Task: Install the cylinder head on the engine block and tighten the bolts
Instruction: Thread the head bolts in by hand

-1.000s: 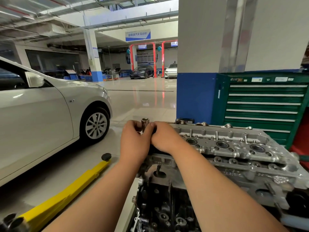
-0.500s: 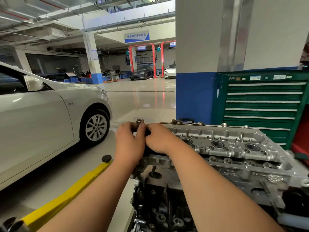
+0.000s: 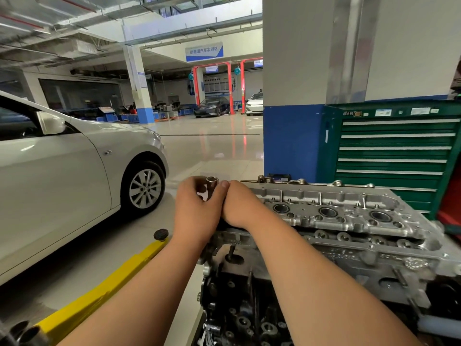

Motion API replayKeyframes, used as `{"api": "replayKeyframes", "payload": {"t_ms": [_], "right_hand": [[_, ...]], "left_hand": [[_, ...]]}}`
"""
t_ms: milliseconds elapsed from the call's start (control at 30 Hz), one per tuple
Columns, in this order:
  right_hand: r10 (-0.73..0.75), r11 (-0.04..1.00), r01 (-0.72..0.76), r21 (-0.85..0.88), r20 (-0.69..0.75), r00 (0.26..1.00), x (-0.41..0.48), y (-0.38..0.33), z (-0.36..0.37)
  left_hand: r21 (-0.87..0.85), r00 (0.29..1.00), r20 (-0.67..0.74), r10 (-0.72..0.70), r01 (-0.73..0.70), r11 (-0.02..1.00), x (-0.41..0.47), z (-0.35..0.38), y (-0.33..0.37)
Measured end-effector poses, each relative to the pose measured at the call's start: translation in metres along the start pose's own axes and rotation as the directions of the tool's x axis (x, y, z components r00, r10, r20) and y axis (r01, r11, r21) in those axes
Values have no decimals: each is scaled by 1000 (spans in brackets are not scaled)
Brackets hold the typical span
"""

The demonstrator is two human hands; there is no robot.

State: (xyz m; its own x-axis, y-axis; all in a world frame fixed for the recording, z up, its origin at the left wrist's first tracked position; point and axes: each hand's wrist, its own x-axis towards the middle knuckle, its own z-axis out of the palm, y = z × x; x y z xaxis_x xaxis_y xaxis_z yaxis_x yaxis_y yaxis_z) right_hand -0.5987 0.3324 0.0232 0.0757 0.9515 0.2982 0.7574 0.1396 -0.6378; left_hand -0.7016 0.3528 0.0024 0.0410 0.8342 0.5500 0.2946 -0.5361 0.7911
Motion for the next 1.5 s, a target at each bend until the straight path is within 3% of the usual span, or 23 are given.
{"api": "replayKeyframes", "payload": {"t_ms": [67, 233, 367, 433, 600, 733, 800, 933, 1067, 1233, 1400, 1500], "right_hand": [[5, 1000, -5, -21, -16, 1000, 1, -1, 3], [19, 990, -21, 143, 20, 1000, -3, 6, -2], [14, 995, -10, 103, -29, 999, -2, 4, -1], [8, 998, -5, 58, -52, 999, -3, 2, 0], [-11, 988, 9, 151, 8, 1000, -8, 2, -3], [-10, 999, 12, 43, -40, 999, -5, 1, -2], [-6, 997, 9, 72, -45, 999, -6, 1, 1], [-48, 990, 47, 136, 4, 999, -10, 0, -3], [-46, 998, 45, -32, -27, 999, -6, 0, -2], [-34, 992, 32, 119, 17, 999, -10, -1, 0], [-5, 1000, 6, 29, -40, 999, -6, 0, 0], [1, 995, 1, 95, -22, 1000, -7, -1, 1]], "left_hand": [[-36, 998, -23, -59, 58, 998, 1, 0, -1], [8, 999, -4, -37, 37, 999, 0, -1, -3], [-64, 998, -1, -56, 56, 996, 0, 0, -1], [-47, 997, -23, -74, 73, 996, -1, 0, -1], [-6, 999, 18, -29, 29, 1000, -1, -1, -1], [-4, 1000, 1, -30, 30, 1000, -1, 0, 1], [26, 998, -28, -47, 48, 999, -1, 0, 0], [36, 997, 75, 25, -28, 999, -1, 0, -1], [46, 999, 28, -16, 15, 999, -2, 1, 3], [28, 999, 4, -35, 34, 999, -3, -2, 1], [-14, 998, 20, -63, 63, 998, -2, 1, 5], [23, 997, -14, -71, 71, 997, -3, -2, 4]]}}
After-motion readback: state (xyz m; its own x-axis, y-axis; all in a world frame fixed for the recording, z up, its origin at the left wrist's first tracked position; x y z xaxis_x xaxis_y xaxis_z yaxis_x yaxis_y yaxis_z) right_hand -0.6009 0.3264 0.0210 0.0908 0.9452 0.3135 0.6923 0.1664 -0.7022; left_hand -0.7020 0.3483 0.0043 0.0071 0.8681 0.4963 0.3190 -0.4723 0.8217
